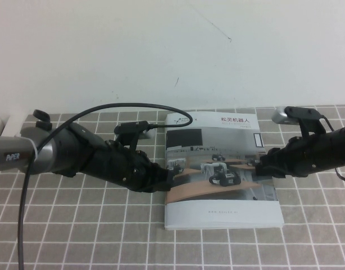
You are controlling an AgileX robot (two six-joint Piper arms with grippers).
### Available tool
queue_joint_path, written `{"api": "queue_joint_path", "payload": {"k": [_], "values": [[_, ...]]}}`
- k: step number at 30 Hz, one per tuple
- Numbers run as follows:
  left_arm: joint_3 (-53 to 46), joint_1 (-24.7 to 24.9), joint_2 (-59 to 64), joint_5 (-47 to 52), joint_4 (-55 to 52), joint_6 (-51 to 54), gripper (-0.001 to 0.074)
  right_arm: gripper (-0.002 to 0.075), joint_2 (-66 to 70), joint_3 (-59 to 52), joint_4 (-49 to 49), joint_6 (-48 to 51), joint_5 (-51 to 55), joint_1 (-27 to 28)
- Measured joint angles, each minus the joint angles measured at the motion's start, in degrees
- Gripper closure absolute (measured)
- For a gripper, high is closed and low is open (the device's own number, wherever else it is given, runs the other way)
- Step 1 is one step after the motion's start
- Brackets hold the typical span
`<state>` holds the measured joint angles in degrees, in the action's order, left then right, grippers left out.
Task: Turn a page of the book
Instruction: Open the closed book
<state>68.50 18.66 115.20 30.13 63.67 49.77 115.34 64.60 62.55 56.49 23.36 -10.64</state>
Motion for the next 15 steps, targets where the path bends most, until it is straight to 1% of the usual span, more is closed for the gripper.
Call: {"api": "queue_joint_path", "payload": {"k": [9, 12, 15], "values": [[0.0, 0.0, 0.0, 0.0, 0.1, 0.3, 0.0738, 0.041, -3.9, 0.0, 1.5, 0.0, 1.7, 0.0], [0.0, 0.0, 0.0, 0.0, 0.1, 0.3, 0.0738, 0.041, -3.9, 0.0, 3.7, 1.6, 3.1, 0.2], [0.0, 0.0, 0.0, 0.0, 0.1, 0.3, 0.0738, 0.041, -3.9, 0.0, 8.8, 5.7, 4.9, 0.2]]}}
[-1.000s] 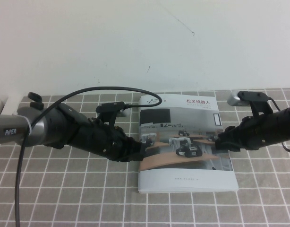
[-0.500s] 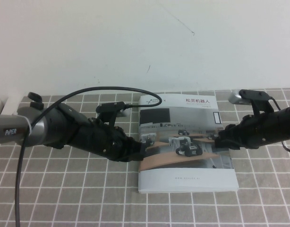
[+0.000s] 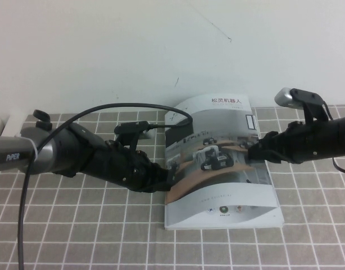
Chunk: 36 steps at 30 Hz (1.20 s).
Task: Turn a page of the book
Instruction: Open the closed book
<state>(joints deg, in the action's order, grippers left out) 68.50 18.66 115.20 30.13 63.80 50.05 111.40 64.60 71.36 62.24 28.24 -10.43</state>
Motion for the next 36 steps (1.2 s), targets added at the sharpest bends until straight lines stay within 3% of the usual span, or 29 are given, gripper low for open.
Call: {"api": "queue_joint_path", "payload": {"k": [14, 28, 36], "values": [[0.0, 0.0, 0.0, 0.0, 0.0, 0.0, 0.0738, 0.041, -0.1, 0.0, 23.3, 18.3, 14.9, 0.1], [0.0, 0.0, 0.0, 0.1, 0.0, 0.0, 0.0738, 0.041, -3.5, 0.0, 25.5, 24.5, 25.4, 0.0], [0.0, 0.0, 0.0, 0.1, 0.0, 0.0, 0.0738, 0.041, -3.6, 0.5, 25.5, 25.5, 26.2, -1.3]]}}
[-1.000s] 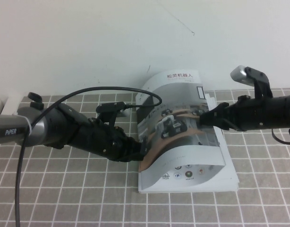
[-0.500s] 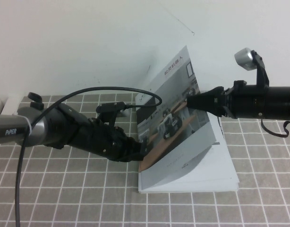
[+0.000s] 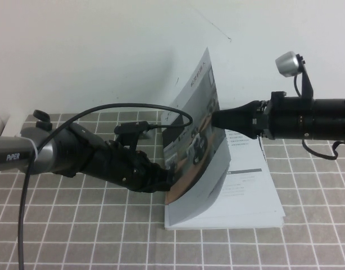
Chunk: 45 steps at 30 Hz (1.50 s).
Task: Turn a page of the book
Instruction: Open the closed book
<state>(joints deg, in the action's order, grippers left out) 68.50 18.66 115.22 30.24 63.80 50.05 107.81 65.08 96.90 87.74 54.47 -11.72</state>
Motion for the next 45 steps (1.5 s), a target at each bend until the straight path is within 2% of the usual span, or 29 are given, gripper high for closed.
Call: {"api": "queue_joint_path", "payload": {"k": [10, 15, 29, 37, 45], "values": [[0.0, 0.0, 0.1, 0.0, 0.0, 0.2, 0.0738, 0.041, 0.0, 0.0, 0.4, 4.2, -3.1, -6.0], [0.0, 0.0, 0.1, 0.2, 0.0, 0.2, 0.0738, 0.041, 0.0, 0.1, 0.6, 4.3, -5.7, -6.0], [0.1, -0.1, 0.3, 0.9, 0.9, 1.6, 0.0738, 0.041, 0.1, 4.1, 0.3, 3.5, -3.1, -6.0], [0.1, -0.2, 0.9, 5.6, 8.2, 6.6, 0.0738, 0.041, 0.1, 4.6, -6.7, 3.5, -4.0, -6.0], [4.5, -2.1, 1.0, 12.1, 9.3, 5.0, 0.0738, 0.0409, 0.1, 4.6, -14.2, 3.5, -8.0, -6.0]]}}
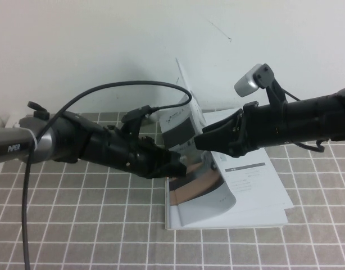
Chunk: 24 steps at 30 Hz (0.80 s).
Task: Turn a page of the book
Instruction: Open the closed book
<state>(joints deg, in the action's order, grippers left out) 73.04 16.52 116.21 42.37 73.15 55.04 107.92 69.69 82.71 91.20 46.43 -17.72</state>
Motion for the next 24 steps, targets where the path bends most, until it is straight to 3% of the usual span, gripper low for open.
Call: {"api": "queue_joint_path", "payload": {"k": [11, 24], "values": [[8.5, -3.1, 0.0, 6.5, 3.4, -2.1, 0.0738, 0.04, 0.0, 0.0, -6.5, -0.2, -4.5, -2.9], [15.2, -6.6, 0.0, 14.4, 4.0, -6.9, 0.0738, 0.04, 0.0, 0.0, -7.0, -0.2, -6.5, -3.5]]}}
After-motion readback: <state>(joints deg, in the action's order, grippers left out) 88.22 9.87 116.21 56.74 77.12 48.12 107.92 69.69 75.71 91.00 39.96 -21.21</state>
